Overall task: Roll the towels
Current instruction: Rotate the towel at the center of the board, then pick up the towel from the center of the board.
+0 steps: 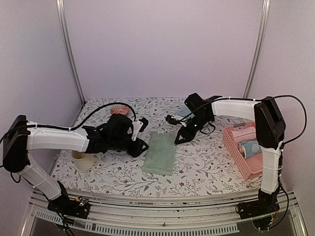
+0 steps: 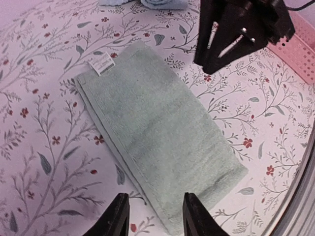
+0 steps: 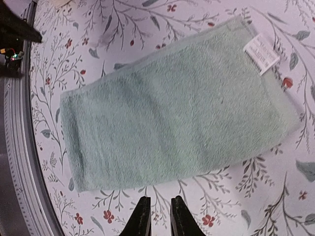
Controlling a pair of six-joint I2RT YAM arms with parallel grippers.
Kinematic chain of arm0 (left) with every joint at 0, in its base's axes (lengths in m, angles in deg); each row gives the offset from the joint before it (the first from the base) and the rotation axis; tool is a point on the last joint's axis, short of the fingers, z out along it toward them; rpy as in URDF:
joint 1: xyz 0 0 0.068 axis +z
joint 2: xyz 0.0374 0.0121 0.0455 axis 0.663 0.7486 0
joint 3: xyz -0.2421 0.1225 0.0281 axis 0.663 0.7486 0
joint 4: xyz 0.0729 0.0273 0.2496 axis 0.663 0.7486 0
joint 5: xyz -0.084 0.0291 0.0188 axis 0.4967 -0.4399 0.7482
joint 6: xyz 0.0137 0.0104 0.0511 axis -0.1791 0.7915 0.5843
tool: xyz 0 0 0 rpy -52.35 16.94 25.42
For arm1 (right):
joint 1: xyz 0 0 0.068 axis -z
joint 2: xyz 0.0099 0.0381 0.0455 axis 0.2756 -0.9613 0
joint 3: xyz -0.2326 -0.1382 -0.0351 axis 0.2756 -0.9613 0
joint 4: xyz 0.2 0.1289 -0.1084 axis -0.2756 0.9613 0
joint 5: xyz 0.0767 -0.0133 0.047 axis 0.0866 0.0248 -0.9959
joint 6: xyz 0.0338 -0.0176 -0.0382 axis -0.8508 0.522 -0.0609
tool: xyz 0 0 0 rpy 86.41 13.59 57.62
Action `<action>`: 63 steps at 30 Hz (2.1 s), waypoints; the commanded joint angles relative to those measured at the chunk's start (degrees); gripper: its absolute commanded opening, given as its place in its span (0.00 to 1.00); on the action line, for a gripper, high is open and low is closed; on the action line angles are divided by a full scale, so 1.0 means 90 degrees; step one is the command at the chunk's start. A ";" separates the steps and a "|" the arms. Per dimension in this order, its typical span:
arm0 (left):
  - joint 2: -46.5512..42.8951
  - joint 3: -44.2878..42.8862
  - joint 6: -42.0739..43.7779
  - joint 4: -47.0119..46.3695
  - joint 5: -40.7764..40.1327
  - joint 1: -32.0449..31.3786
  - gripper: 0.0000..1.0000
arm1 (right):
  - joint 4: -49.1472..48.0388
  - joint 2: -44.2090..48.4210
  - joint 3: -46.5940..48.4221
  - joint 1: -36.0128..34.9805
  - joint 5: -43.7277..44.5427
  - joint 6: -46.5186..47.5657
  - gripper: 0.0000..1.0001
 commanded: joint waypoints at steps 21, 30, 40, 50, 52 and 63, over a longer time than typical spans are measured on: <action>-0.1112 0.1510 0.0531 -0.1083 -0.0780 -0.1077 0.56 | 0.0436 -0.1359 0.3355 0.0141 0.0025 -0.0063 0.23; 0.0155 0.0564 0.2538 -0.0684 -0.0290 -0.1362 0.50 | -0.1566 0.2141 0.0128 0.0249 0.0980 -0.0125 0.65; 0.1391 -0.0372 0.3361 0.0201 0.0364 -0.1117 0.37 | -0.0875 0.3060 -0.2131 0.0278 0.0006 0.1028 0.51; 0.1688 -0.0535 0.3659 0.0372 0.0393 -0.0897 0.35 | -0.0776 0.3210 -0.2900 0.0278 -0.0771 0.1094 0.44; 0.1666 -0.0613 0.3688 0.0491 0.0380 -0.0899 0.34 | -0.0769 0.3163 -0.2934 0.0278 -0.0849 0.1126 0.43; 0.2016 -0.0746 0.3862 0.0892 0.0078 -0.0842 0.32 | -0.0744 0.2895 -0.3012 0.0204 -0.1088 0.1140 0.36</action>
